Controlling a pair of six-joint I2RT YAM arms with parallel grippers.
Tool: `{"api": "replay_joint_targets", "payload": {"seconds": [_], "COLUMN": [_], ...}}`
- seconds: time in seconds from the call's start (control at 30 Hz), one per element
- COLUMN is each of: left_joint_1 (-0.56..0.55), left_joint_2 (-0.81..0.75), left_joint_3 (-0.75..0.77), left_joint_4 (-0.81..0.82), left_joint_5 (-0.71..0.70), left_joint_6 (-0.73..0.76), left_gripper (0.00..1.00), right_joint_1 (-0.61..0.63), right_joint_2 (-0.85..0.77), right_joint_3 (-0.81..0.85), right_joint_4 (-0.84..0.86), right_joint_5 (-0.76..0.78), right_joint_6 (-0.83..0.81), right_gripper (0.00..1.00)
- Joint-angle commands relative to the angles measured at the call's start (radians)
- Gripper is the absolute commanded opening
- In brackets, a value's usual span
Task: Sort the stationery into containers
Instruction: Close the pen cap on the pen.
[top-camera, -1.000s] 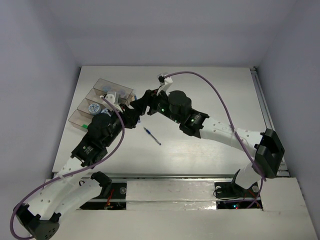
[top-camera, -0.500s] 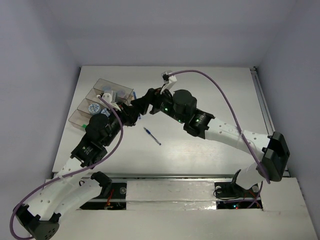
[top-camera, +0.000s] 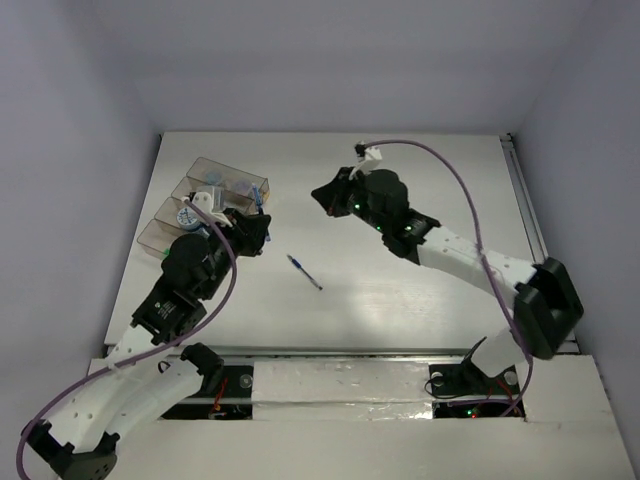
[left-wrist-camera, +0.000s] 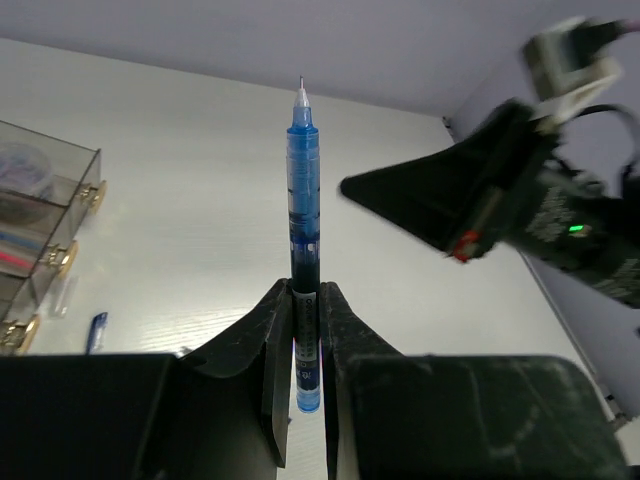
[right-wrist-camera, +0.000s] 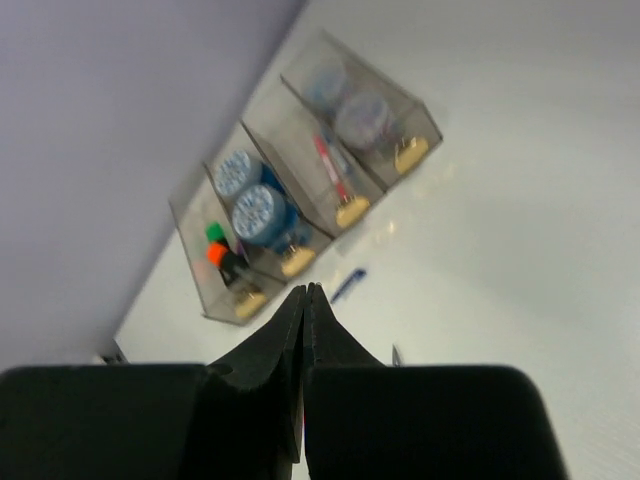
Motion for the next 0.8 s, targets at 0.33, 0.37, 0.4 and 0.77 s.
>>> {"api": "replay_joint_targets", "payload": {"seconds": [0.33, 0.37, 0.4, 0.77], "left_joint_1": [0.002, 0.002, 0.002, 0.002], "left_joint_2": [-0.094, -0.097, -0.100, -0.175], "left_joint_3": [0.104, 0.093, 0.086, 0.046], "left_joint_4": [-0.091, -0.088, -0.081, -0.045], "left_joint_5": [-0.082, -0.082, -0.078, -0.032], "left_joint_6": [0.129, 0.131, 0.135, 0.149], "left_gripper": [0.00, 0.00, 0.00, 0.00], "right_joint_1": [0.051, 0.063, 0.063, 0.117], "right_joint_2": [0.565, 0.594, 0.648, 0.933], "right_joint_3": [0.334, 0.358, 0.383, 0.713], "right_joint_4": [-0.001, -0.003, -0.007, -0.159], "right_joint_5": [-0.109, -0.101, -0.092, 0.043], "right_joint_6": [0.065, 0.074, 0.077, 0.099], "right_gripper": [0.00, 0.01, 0.08, 0.47]}}
